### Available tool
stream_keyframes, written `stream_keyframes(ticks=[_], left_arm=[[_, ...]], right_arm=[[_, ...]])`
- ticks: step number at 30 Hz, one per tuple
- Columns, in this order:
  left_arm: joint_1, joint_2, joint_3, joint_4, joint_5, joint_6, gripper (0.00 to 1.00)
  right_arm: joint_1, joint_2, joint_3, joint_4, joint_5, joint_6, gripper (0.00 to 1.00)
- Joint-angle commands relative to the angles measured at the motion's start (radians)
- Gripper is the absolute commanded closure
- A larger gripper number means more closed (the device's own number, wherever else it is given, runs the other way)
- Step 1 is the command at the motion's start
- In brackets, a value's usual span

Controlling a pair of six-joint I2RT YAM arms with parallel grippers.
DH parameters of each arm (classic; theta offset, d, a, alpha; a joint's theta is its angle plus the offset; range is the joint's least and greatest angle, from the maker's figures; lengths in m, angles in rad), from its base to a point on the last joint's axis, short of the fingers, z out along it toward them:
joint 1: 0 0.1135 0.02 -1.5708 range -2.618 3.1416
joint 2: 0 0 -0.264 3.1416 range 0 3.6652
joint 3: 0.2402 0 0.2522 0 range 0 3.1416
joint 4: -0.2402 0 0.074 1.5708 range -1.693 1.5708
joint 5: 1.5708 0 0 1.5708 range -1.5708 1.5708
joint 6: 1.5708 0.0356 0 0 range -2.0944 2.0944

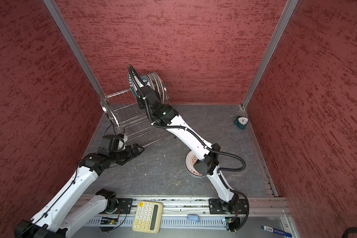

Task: Unload the plates from the dish rack
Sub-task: 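Lift the green-rimmed plate out of the rack and carry it toward the left gripper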

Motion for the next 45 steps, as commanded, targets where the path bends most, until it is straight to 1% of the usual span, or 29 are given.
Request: stream_keyframes(ticks=[1,8,11,14,18,20,22,24,26,29,31,33,35,37,40,43,45], left_arm=[[0.007,-0.018,0.020,-0.004,-0.025,0.021,0.00],[0.007,-0.011,0.035,-0.011,-0.003,0.034,0.01],[0.007,-0.009,0.041,-0.016,0.004,0.038,0.01],[0.005,-0.017,0.035,-0.002,0.043,0.042,0.00],[0.000,-0.045,0.011,0.036,0.086,0.030,0.01],[-0.007,-0.056,0.005,0.042,0.090,0.024,0.01],[-0.014,-0.065,-0.001,0.062,0.097,0.014,0.01],[-0.022,-0.071,-0.010,0.090,0.108,-0.001,0.01],[-0.036,-0.076,-0.021,0.127,0.122,-0.014,0.01],[-0.070,-0.077,-0.042,0.194,0.139,-0.034,0.01],[-0.111,-0.078,-0.052,0.241,0.130,-0.048,0.01],[-0.153,-0.072,-0.062,0.288,0.118,-0.057,0.01],[-0.189,-0.059,-0.073,0.344,0.119,-0.072,0.00],[-0.225,-0.037,-0.081,0.400,0.118,-0.084,0.01],[-0.269,-0.005,-0.096,0.470,0.108,-0.106,0.00],[-0.283,0.023,-0.119,0.554,0.131,-0.136,0.00],[-0.283,0.044,-0.129,0.593,0.146,-0.148,0.02]], right_arm=[[0.050,-0.087,0.008,0.116,-0.050,-0.026,0.96],[0.110,-0.205,-0.111,0.235,0.057,-0.127,0.99],[0.122,-0.248,-0.127,0.241,0.104,-0.146,1.00],[0.131,-0.310,-0.184,0.247,0.161,-0.160,1.00],[0.131,-0.443,-0.337,0.237,0.280,-0.131,1.00],[0.129,-0.542,-0.462,0.209,0.327,-0.077,1.00],[0.125,-0.657,-0.592,0.139,0.346,0.021,1.00],[0.105,-0.759,-0.707,0.034,0.302,0.158,1.00],[0.070,-0.875,-0.816,-0.084,0.216,0.309,1.00],[0.055,-1.052,-1.037,-0.139,0.130,0.470,1.00],[0.035,-1.156,-1.181,-0.139,0.035,0.555,1.00],[0.004,-1.230,-1.292,-0.148,-0.077,0.625,1.00],[-0.034,-1.286,-1.397,-0.117,-0.222,0.683,1.00],[-0.087,-1.326,-1.505,-0.069,-0.394,0.732,1.00],[-0.128,-1.357,-1.610,-0.019,-0.529,0.772,1.00],[-0.171,-1.370,-1.706,0.073,-0.669,0.809,1.00],[-0.183,-1.367,-1.760,0.141,-0.724,0.834,1.00]])
